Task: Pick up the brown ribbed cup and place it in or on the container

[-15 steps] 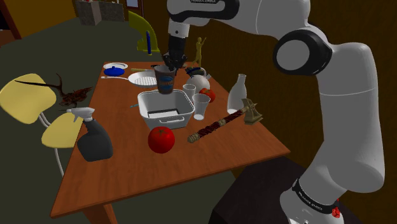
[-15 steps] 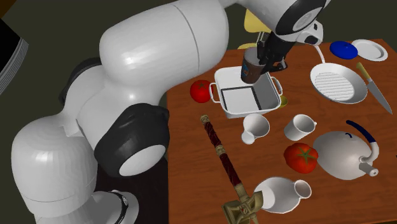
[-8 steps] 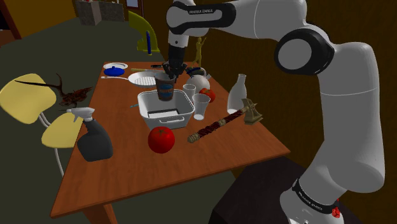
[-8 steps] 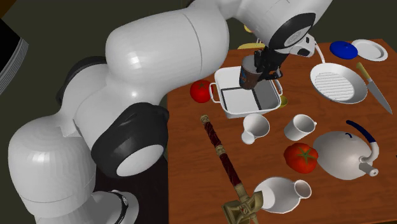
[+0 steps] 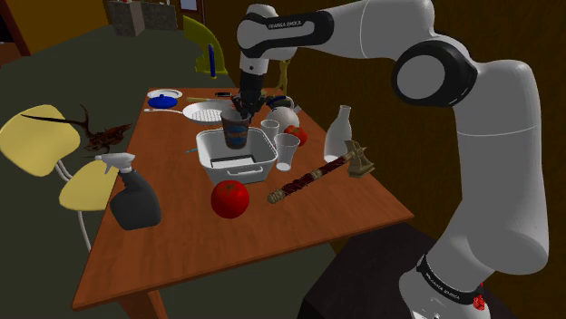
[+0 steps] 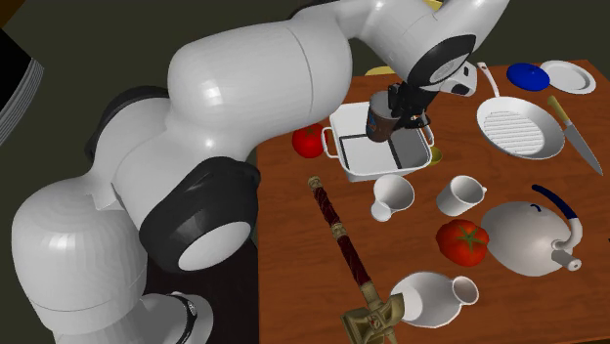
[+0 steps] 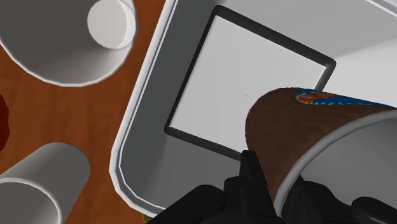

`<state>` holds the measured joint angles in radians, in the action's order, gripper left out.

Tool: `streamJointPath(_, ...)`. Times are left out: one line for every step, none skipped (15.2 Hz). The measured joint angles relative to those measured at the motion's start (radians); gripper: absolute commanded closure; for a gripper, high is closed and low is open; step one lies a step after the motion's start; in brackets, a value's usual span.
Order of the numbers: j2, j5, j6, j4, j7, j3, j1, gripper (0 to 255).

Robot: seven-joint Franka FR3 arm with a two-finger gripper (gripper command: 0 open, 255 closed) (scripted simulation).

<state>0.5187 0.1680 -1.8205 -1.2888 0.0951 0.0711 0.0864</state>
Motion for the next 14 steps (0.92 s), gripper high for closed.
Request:
streamJointPath(0.000,0.000,0.000,0.000,0.000,0.000,0.000,255)
streamJointPath(0.000,0.000,0.000,0.000,0.000,0.000,0.000,255)
streamJointPath(0.000,0.000,0.000,0.000,0.000,0.000,0.000,0)
streamJointPath(0.000,0.000,0.000,0.000,0.000,0.000,0.000,0)
streamJointPath(0.000,0.000,0.000,0.000,0.000,0.000,0.000,0)
streamJointPath(0.000,0.000,0.000,0.000,0.000,0.000,0.000,0)
streamJointPath(0.000,0.000,0.000,0.000,0.000,0.000,0.000,0)
streamJointPath(0.000,0.000,0.000,0.000,0.000,0.000,0.000,0)
streamJointPath(0.000,0.000,0.000,0.000,0.000,0.000,0.000,0)
streamJointPath(-0.005,-0.001,0.011,0.006,0.002,0.000,0.000,0)
streamJointPath(-0.002,-0.001,0.039,0.039,0.006,0.000,-0.001,0)
streamJointPath(0.004,-0.002,0.072,0.078,0.007,0.001,-0.005,0)
streamJointPath(-0.002,-0.002,0.095,0.094,0.003,0.003,-0.011,0)
streamJointPath(-0.002,-0.002,0.111,0.111,0.006,0.003,-0.011,0)
